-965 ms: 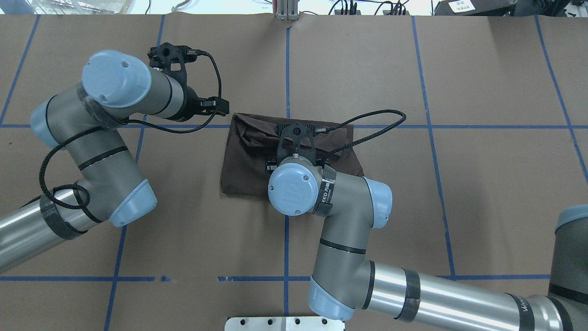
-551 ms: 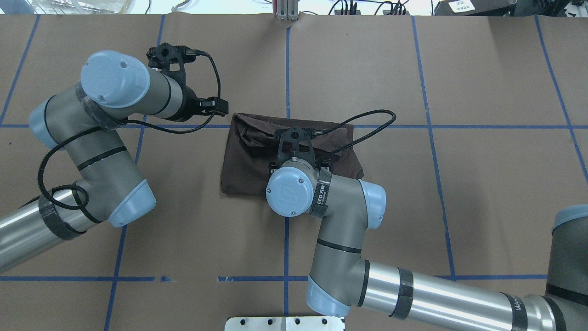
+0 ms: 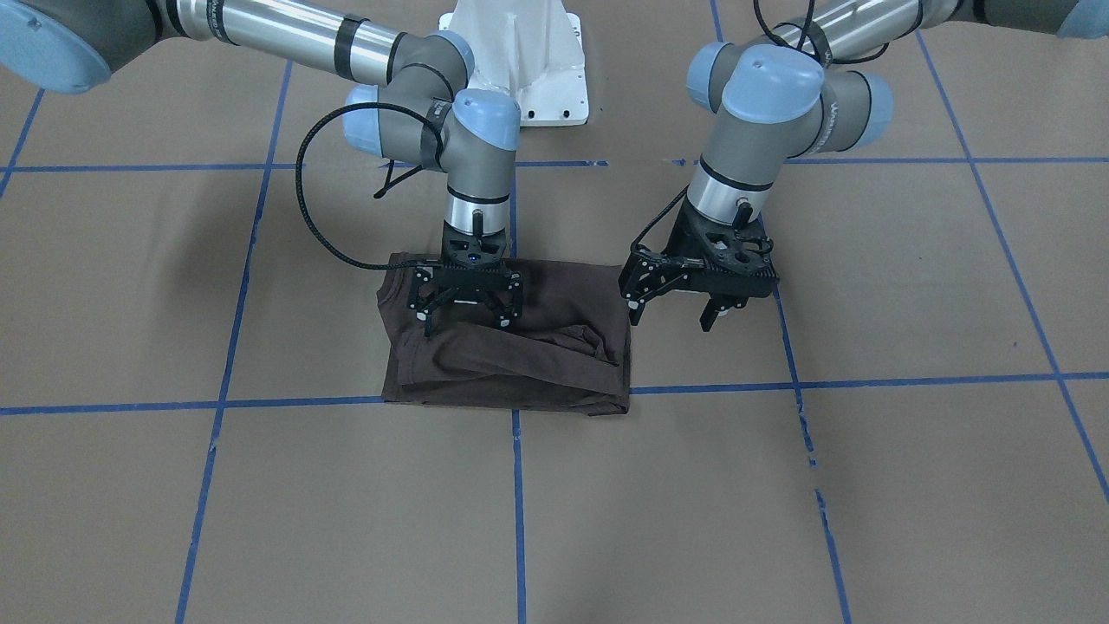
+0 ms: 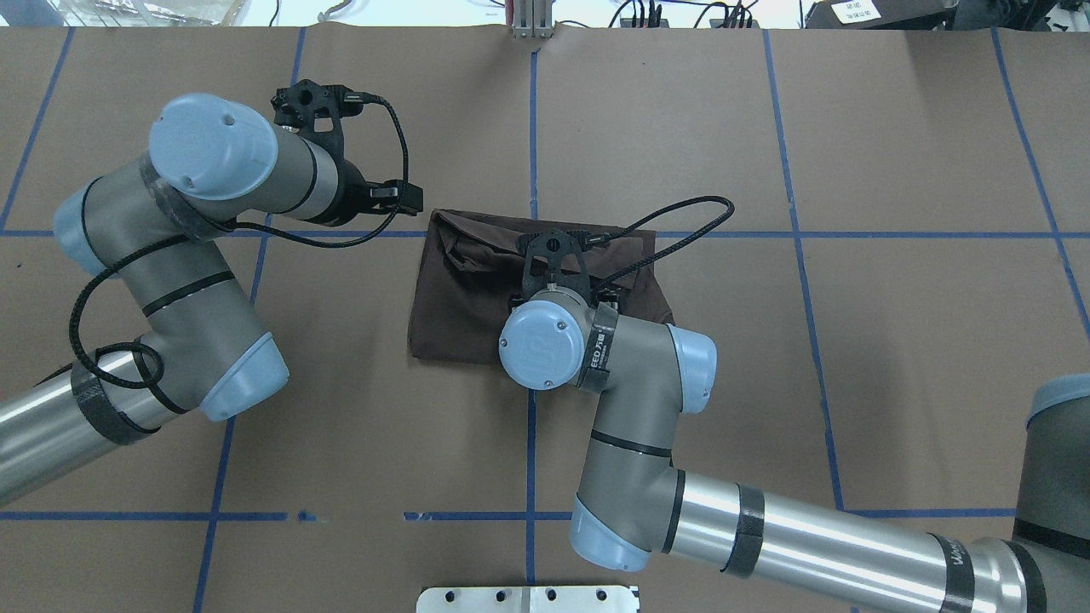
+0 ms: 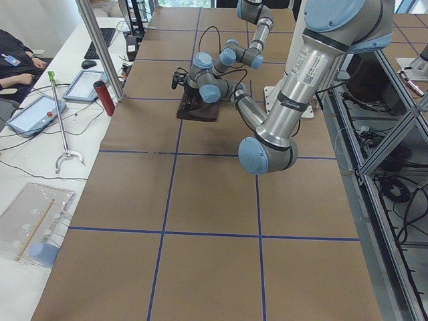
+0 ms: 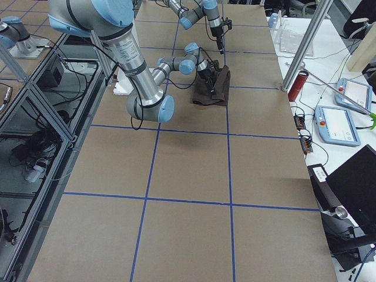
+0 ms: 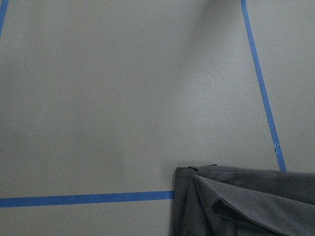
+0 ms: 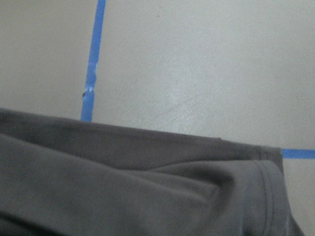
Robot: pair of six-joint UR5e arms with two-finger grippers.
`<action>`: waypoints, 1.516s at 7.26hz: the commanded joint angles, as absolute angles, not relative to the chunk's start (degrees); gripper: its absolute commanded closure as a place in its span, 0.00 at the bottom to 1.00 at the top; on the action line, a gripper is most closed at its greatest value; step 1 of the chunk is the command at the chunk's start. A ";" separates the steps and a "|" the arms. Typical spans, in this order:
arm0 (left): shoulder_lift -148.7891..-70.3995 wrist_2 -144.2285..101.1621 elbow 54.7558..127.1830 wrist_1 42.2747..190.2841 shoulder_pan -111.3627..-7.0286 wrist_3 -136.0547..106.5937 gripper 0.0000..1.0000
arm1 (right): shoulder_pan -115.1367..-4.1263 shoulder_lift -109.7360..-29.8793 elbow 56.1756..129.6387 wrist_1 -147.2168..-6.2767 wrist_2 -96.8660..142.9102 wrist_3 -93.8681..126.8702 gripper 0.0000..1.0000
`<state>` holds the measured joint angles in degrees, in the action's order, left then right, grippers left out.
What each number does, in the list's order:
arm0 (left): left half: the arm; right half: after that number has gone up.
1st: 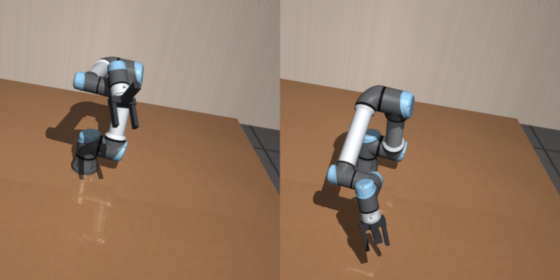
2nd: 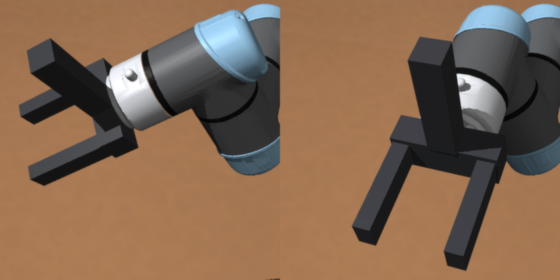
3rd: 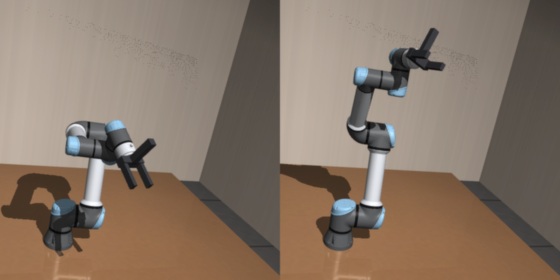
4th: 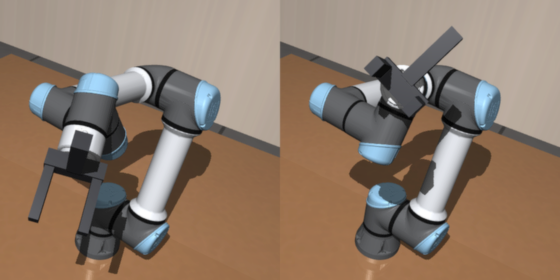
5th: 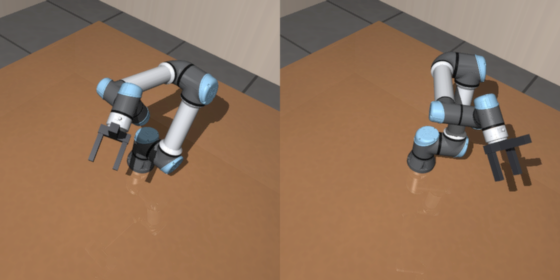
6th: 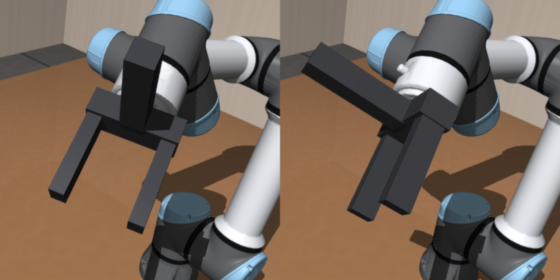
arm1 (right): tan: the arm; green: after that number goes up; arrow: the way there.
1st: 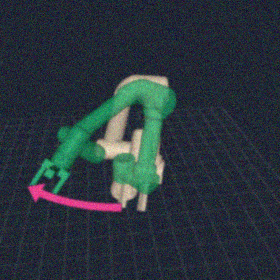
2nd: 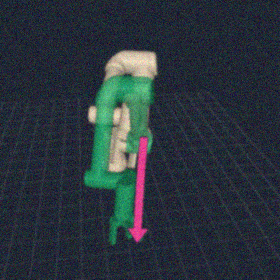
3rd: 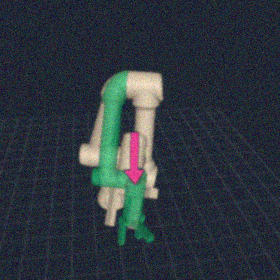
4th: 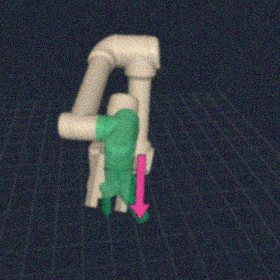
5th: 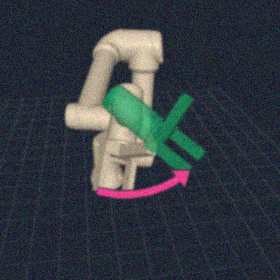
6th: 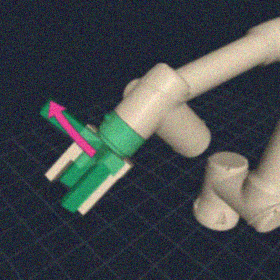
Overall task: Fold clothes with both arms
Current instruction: 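Press down on the folded shirt with the right gripper while holding the left arm still, then raise both grippers off the shirt and move them to its far side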
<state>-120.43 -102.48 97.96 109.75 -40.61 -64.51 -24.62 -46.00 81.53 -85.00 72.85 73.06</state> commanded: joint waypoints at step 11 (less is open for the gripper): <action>-129.46 -98.09 84.21 109.25 -33.05 -70.14 0.00 | -44.12 -43.77 73.56 -75.32 93.08 67.32 0.00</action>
